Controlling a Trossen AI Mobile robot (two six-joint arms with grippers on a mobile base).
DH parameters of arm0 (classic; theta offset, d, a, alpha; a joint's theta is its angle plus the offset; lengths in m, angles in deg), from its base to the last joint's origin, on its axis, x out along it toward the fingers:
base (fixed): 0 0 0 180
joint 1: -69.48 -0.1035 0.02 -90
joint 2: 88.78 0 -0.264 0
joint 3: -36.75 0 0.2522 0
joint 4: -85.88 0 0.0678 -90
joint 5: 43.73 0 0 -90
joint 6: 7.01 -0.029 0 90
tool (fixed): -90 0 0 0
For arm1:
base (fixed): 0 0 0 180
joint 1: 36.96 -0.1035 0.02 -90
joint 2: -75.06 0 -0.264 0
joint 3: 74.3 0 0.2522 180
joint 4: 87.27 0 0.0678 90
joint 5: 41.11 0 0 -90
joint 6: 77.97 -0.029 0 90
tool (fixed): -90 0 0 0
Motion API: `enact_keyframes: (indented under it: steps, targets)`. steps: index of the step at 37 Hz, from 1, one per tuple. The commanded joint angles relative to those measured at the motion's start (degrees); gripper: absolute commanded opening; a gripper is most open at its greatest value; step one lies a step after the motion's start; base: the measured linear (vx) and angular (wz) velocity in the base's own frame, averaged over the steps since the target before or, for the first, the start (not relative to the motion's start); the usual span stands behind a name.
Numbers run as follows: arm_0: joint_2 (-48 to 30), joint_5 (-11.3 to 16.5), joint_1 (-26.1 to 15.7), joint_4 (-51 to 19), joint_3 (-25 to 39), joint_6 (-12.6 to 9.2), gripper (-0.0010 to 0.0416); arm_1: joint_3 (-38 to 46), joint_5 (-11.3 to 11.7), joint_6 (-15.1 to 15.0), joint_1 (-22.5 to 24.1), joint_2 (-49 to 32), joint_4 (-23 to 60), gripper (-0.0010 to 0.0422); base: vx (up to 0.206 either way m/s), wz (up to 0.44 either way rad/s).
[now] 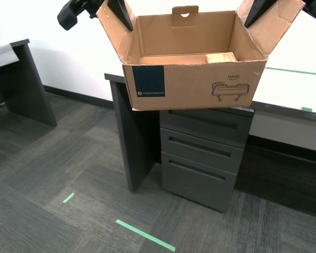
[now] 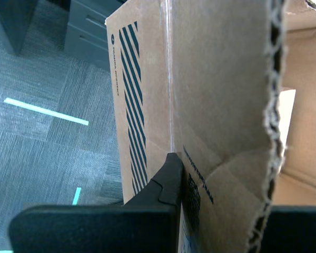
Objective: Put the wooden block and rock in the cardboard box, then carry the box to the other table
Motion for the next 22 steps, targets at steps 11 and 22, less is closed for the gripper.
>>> enact_keyframes:
  steps: [11,22]
  targets:
    - [0.02,1.05,-0.09,0.31,0.07,0.24,-0.0001,0.11,0.2,0.83,0.2,0.04,-0.07,-0.0001,-0.001,0.146]
    - [0.02,1.05,-0.09,0.33,0.07,0.22,-0.0001,0.09,0.2,-0.17,0.2,0.04,-0.07,-0.0001,0.005,0.162]
